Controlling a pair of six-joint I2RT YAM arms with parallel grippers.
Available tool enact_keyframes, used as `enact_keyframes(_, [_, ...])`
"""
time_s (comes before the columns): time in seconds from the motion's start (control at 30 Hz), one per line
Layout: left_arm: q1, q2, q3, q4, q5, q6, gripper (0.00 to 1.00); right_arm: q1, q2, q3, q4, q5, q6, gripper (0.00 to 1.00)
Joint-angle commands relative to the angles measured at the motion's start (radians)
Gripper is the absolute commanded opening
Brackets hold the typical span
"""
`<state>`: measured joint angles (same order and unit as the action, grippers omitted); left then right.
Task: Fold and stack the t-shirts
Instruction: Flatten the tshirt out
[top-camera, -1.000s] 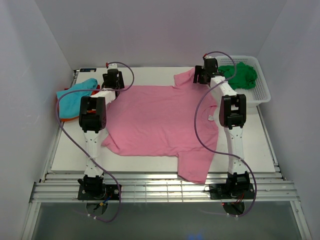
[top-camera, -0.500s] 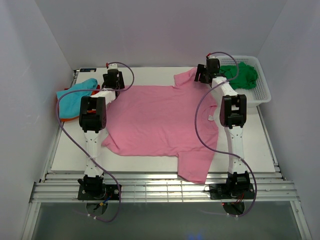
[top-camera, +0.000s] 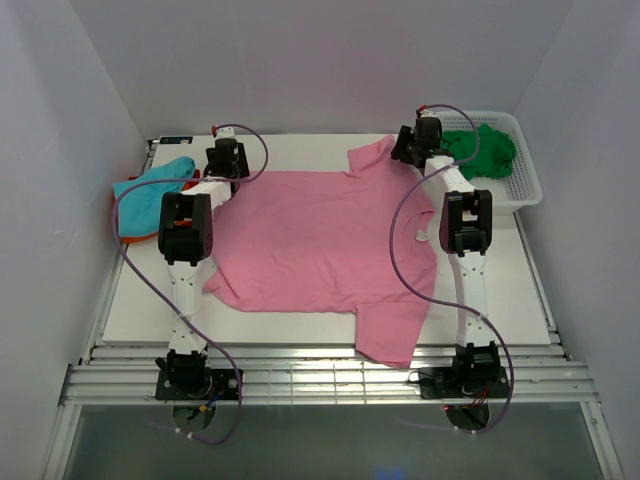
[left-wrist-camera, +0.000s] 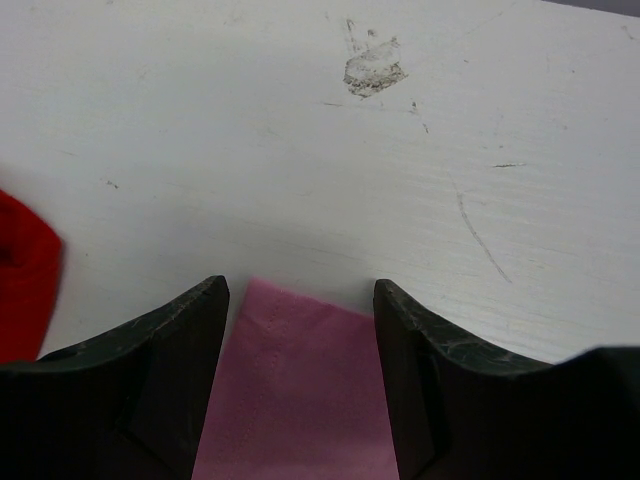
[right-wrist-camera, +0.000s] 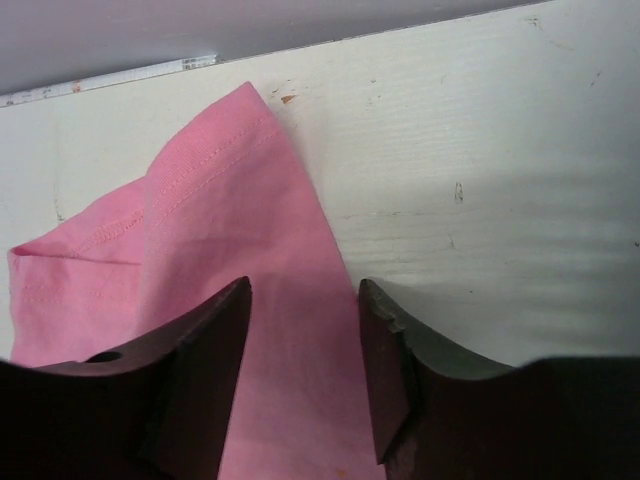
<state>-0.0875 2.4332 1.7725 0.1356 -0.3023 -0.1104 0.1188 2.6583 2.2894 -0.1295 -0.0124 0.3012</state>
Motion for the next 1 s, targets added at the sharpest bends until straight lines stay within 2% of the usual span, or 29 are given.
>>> enact_keyframes(0.0, [0.005,-0.011,0.018,0.004,0.014,-0.008,0.71,-0.004,0.034,0.028,0.014,-0.044,0.033,0.51])
enact_keyframes(0.03, [0.006,-0.011,0.016,0.004,0.014,-0.008,0.71,-0.004,0.034,0.028,0.016,-0.047,0.035,0.44])
enact_keyframes(0.13, [0.005,-0.013,0.018,0.002,0.015,-0.006,0.71,-0.004,0.034,0.028,0.018,-0.049,0.036,0.40])
enact_keyframes(0.4, [0.006,-0.008,0.030,0.002,0.002,-0.005,0.65,-0.002,0.012,-0.004,0.042,-0.021,0.019,0.38])
enact_keyframes(0.5, [0.005,0.003,0.044,0.001,-0.001,-0.003,0.63,-0.001,-0.003,-0.024,0.062,-0.018,0.015,0.28])
enact_keyframes(0.53, [0.005,0.004,0.053,-0.001,-0.004,-0.003,0.63,-0.001,-0.003,-0.021,0.064,-0.017,0.019,0.17])
enact_keyframes(0.67, [0.006,0.013,0.070,-0.002,-0.006,-0.003,0.63,-0.001,-0.009,-0.007,0.051,-0.012,0.030,0.08])
enact_keyframes(0.97, [0.006,0.049,0.126,-0.034,-0.037,0.012,0.62,0.001,-0.034,-0.027,0.050,-0.012,0.016,0.08])
